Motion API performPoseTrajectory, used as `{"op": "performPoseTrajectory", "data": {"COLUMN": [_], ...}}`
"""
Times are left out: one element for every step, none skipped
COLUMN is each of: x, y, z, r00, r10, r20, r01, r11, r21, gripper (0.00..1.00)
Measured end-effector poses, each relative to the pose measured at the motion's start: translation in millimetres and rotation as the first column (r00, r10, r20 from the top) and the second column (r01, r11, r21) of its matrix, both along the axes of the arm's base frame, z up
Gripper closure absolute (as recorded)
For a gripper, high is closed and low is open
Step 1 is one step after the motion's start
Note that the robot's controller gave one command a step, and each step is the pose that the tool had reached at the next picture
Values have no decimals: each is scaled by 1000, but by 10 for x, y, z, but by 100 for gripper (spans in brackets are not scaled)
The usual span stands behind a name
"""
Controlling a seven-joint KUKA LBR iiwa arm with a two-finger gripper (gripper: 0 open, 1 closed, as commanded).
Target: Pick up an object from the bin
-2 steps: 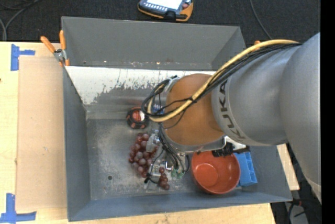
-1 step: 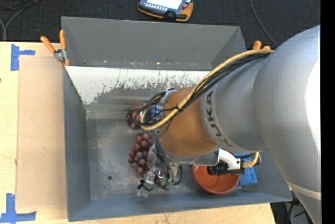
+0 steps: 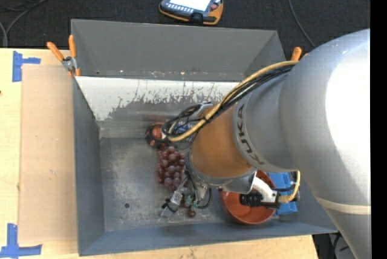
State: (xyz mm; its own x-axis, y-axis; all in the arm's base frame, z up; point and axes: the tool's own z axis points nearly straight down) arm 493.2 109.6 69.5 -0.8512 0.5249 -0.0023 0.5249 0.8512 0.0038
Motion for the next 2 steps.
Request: {"op": "performPoseTrajectory", "data": {"x": [101,101], "y": [152,152], "z": [7,8], "r00": [995,995], "r10": [-94,-95], "r20": [-16,-16], "r01": [94,94], "r11": [996,996], "r21": [-3,-3], "gripper": [100,100]}}
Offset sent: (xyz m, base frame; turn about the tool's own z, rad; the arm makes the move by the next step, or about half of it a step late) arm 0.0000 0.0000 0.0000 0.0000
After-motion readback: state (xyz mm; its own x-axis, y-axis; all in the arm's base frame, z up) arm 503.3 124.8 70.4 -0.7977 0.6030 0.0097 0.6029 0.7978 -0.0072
